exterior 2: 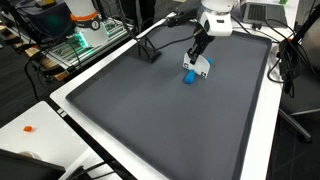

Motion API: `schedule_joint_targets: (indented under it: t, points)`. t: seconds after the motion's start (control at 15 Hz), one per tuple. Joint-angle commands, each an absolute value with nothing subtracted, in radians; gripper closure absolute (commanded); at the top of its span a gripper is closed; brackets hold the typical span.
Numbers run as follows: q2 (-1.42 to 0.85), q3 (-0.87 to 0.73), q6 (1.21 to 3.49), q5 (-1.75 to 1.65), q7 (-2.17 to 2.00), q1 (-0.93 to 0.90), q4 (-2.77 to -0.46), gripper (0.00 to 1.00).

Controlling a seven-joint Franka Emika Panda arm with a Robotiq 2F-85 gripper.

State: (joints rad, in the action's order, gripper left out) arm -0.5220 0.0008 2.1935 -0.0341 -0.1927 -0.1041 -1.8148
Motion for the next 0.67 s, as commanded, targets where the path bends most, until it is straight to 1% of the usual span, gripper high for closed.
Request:
schedule_joint_targets:
  t: [0.0,0.6]
  points:
    - [-0.488,0.01,2.154,-0.018,-0.182,-0.096,-1.844,0.99]
    - [-0.444,-0.003,2.134,-0.045,-0.179,-0.094,-1.821,0.99]
